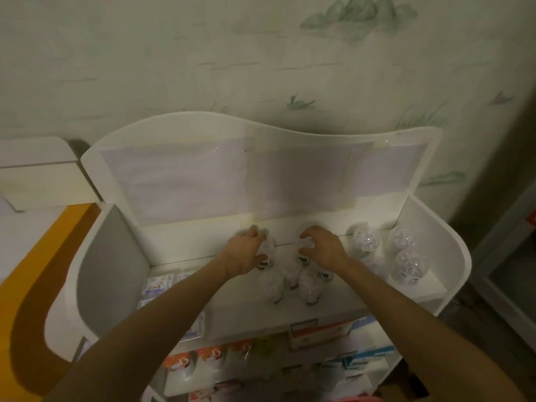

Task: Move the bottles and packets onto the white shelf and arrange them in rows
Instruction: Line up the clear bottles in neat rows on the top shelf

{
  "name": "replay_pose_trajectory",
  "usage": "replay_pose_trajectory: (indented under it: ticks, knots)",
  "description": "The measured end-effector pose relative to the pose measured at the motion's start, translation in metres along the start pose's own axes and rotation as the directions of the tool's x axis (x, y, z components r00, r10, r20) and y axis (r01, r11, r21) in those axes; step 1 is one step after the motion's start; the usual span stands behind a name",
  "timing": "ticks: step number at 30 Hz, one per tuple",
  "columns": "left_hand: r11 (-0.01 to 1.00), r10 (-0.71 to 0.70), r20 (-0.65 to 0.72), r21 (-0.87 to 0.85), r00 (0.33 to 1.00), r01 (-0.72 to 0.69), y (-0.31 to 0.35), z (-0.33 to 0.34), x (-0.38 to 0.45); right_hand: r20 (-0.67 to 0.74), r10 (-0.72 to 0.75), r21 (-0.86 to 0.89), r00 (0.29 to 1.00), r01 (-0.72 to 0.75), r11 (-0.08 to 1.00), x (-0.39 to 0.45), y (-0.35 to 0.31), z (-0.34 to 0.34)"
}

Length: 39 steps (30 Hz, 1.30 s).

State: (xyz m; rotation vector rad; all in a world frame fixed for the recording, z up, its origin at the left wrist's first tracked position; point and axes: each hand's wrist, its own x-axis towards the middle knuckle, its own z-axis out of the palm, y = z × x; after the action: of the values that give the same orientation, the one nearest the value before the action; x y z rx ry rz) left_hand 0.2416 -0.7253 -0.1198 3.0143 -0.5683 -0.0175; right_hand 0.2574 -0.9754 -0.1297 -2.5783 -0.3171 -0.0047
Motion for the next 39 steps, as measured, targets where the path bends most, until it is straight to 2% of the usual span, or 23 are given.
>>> replay_pose_trajectory:
  ticks: [19,39]
  knots:
    - [0.987,-0.137,-0.001,-0.084,0.991,0.136,-0.032,-0.005,-0.041,0.168,-0.106,0.107,0.980,0.089,0.990,0.033,-0.044,0.020]
    - [0.980,-0.161,0.015,-0.112,0.987,0.162,-0.031,-0.002,-0.060,0.201,-0.110,0.135,0.973,0.083,0.987,0.009,-0.060,0.025]
